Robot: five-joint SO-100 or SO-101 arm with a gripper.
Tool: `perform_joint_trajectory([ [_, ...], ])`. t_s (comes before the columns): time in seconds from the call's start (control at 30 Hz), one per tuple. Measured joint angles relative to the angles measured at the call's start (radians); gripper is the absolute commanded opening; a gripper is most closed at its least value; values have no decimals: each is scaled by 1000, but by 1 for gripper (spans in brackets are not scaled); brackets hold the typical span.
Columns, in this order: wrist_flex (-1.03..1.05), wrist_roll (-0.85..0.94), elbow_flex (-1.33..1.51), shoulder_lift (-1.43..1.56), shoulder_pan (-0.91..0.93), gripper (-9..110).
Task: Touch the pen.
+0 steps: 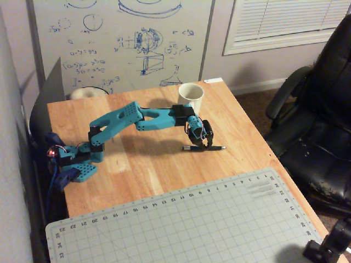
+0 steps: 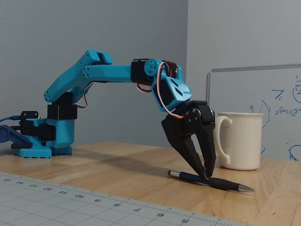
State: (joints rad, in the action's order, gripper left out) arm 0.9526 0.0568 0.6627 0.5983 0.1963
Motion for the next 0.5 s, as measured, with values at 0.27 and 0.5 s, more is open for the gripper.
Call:
perform_joint_trajectory([
  [0.27,176,-5,759,482,-2,1],
  [0.5,206,-5,1807,1180,0,1],
])
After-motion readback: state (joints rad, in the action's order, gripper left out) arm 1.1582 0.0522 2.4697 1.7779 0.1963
